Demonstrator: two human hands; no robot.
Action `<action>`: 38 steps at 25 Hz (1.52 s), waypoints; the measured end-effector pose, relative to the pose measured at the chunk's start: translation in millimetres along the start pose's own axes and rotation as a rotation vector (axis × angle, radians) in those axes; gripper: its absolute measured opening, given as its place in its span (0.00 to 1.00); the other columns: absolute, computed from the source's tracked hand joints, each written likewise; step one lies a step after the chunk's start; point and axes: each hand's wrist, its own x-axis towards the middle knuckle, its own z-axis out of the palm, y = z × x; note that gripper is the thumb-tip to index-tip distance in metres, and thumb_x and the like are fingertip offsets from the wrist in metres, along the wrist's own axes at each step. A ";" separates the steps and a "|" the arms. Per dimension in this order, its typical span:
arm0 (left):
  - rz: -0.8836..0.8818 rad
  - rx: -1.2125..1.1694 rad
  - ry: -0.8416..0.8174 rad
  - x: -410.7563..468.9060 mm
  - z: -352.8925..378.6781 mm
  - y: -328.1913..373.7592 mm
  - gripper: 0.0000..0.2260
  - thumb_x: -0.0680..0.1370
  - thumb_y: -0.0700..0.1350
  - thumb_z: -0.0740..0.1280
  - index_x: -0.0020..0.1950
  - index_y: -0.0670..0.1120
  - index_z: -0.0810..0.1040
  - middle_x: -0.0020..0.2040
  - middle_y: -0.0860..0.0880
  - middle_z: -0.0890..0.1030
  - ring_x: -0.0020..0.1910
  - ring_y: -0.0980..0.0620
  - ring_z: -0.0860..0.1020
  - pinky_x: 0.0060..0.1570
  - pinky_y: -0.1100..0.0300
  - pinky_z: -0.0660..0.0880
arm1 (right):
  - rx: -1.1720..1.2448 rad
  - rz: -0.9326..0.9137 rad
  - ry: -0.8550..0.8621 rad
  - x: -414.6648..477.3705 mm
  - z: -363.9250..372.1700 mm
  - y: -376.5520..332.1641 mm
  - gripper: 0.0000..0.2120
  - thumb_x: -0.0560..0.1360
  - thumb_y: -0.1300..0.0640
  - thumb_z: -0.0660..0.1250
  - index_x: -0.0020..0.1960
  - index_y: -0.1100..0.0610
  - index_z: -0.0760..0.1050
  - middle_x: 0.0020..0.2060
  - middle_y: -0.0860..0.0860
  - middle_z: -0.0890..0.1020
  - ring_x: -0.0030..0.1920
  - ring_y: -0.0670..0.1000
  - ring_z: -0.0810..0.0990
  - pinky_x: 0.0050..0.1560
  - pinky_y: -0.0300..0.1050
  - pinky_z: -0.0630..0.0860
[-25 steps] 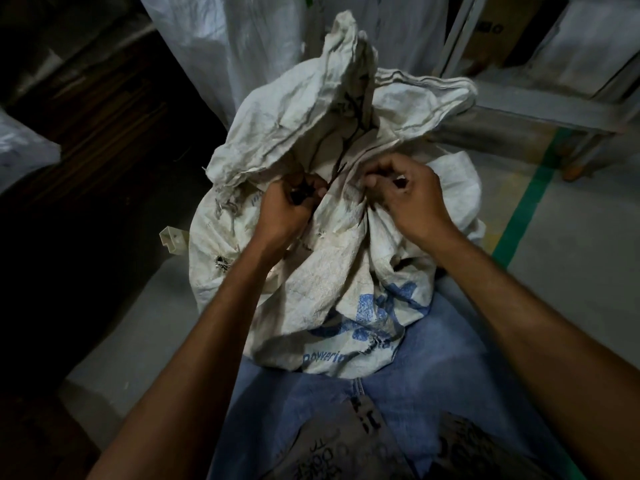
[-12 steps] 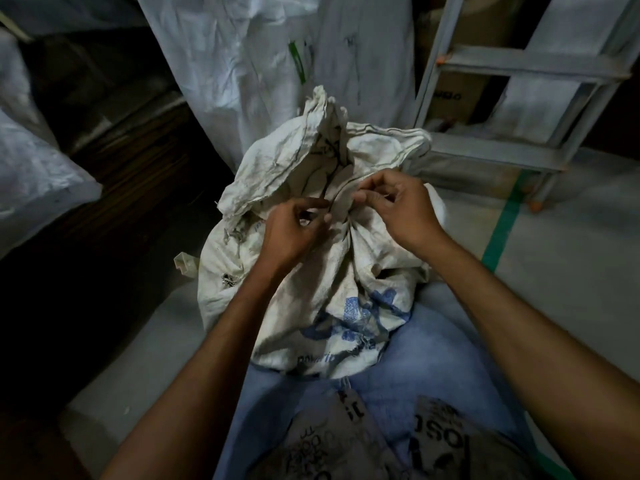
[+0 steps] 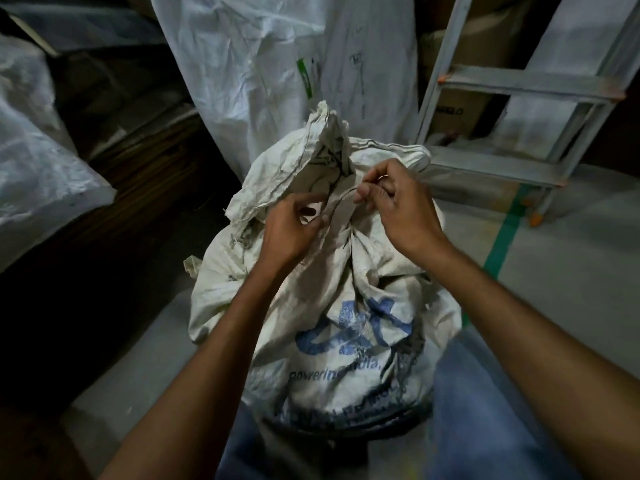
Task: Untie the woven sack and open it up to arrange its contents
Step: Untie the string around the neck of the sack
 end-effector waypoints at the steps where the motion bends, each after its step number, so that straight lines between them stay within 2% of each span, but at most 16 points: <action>1: -0.020 -0.027 0.027 2.6 -1.4 1.4 0.15 0.75 0.46 0.76 0.61 0.49 0.84 0.58 0.54 0.84 0.50 0.58 0.83 0.50 0.53 0.82 | -0.005 0.000 -0.008 -0.5 0.1 -1.8 0.03 0.82 0.54 0.68 0.51 0.49 0.74 0.42 0.44 0.86 0.46 0.45 0.86 0.51 0.60 0.81; 3: -0.072 -0.082 0.062 0.7 -8.0 10.2 0.14 0.76 0.44 0.74 0.61 0.51 0.82 0.57 0.55 0.83 0.50 0.61 0.82 0.49 0.51 0.82 | 0.001 0.014 0.007 -3.1 -5.1 -13.3 0.03 0.82 0.55 0.68 0.52 0.52 0.74 0.42 0.45 0.86 0.47 0.44 0.86 0.48 0.54 0.82; 6: -0.175 -0.125 0.096 -19.0 -35.2 33.7 0.12 0.78 0.44 0.72 0.61 0.53 0.81 0.56 0.58 0.83 0.51 0.63 0.82 0.49 0.53 0.82 | 0.091 0.087 0.104 -0.9 -23.1 -52.5 0.03 0.83 0.56 0.67 0.53 0.51 0.74 0.43 0.48 0.86 0.43 0.44 0.85 0.43 0.42 0.78; 9: -0.268 -0.144 0.145 -41.7 -77.8 74.5 0.11 0.79 0.43 0.71 0.61 0.52 0.81 0.56 0.60 0.82 0.51 0.65 0.81 0.48 0.58 0.81 | 0.113 0.128 0.141 3.5 -46.0 -104.5 0.04 0.83 0.56 0.68 0.55 0.51 0.74 0.42 0.48 0.87 0.41 0.46 0.85 0.41 0.44 0.79; 13: -0.378 -0.125 0.168 -62.6 -151.1 142.1 0.11 0.80 0.44 0.70 0.62 0.54 0.81 0.59 0.62 0.80 0.53 0.63 0.80 0.41 0.49 0.83 | 0.116 0.202 0.053 -2.3 -70.1 -195.8 0.02 0.82 0.59 0.68 0.54 0.52 0.77 0.41 0.46 0.86 0.42 0.43 0.85 0.43 0.40 0.79; 17: -0.416 -0.005 0.184 -83.9 -243.9 222.5 0.11 0.80 0.45 0.70 0.62 0.54 0.80 0.60 0.58 0.81 0.52 0.62 0.80 0.46 0.51 0.82 | 0.164 0.233 -0.015 -10.8 -83.3 -309.4 0.03 0.84 0.57 0.65 0.52 0.52 0.74 0.41 0.49 0.86 0.40 0.46 0.84 0.42 0.38 0.77; 20: -0.431 0.083 0.229 -103.5 -318.4 260.0 0.11 0.80 0.46 0.70 0.62 0.53 0.80 0.59 0.56 0.81 0.52 0.60 0.80 0.46 0.52 0.81 | 0.204 0.259 -0.107 -20.2 -76.2 -384.7 0.03 0.85 0.54 0.64 0.54 0.53 0.72 0.42 0.50 0.87 0.41 0.49 0.85 0.41 0.44 0.79; 23: -0.446 0.154 0.284 -125.7 -386.3 273.9 0.12 0.80 0.47 0.69 0.63 0.52 0.80 0.58 0.54 0.81 0.50 0.60 0.79 0.48 0.53 0.80 | 0.213 0.259 -0.231 -29.7 -49.1 -441.7 0.03 0.84 0.57 0.66 0.57 0.52 0.74 0.42 0.49 0.87 0.43 0.48 0.86 0.46 0.51 0.82; 27: -0.449 0.204 0.378 -165.0 -481.1 263.2 0.12 0.80 0.46 0.68 0.64 0.51 0.80 0.58 0.53 0.81 0.51 0.57 0.80 0.49 0.57 0.79 | 0.269 0.268 -0.337 -51.4 20.5 -516.2 0.02 0.81 0.59 0.69 0.53 0.55 0.79 0.42 0.49 0.87 0.43 0.50 0.86 0.47 0.58 0.83; 32: -0.486 0.225 0.458 -218.4 -588.7 235.1 0.12 0.80 0.45 0.67 0.63 0.52 0.80 0.56 0.54 0.81 0.51 0.56 0.81 0.46 0.50 0.79 | 0.302 0.190 -0.346 -88.9 109.2 -607.2 0.04 0.84 0.57 0.65 0.53 0.55 0.79 0.46 0.50 0.87 0.45 0.46 0.86 0.45 0.45 0.83; 36: -0.555 0.233 0.610 -264.9 -664.1 199.2 0.13 0.81 0.44 0.64 0.65 0.52 0.79 0.60 0.55 0.80 0.54 0.58 0.80 0.48 0.50 0.80 | 0.343 0.174 -0.397 -120.9 181.0 -667.5 0.06 0.85 0.56 0.64 0.54 0.56 0.79 0.46 0.46 0.86 0.46 0.45 0.86 0.45 0.41 0.82; 38: -0.614 0.285 0.611 -285.7 -685.4 178.5 0.15 0.81 0.46 0.65 0.67 0.53 0.77 0.63 0.55 0.79 0.57 0.57 0.79 0.51 0.52 0.79 | 0.360 0.165 -0.425 -132.9 215.8 -682.2 0.06 0.84 0.55 0.65 0.54 0.56 0.79 0.46 0.47 0.87 0.46 0.45 0.86 0.45 0.41 0.82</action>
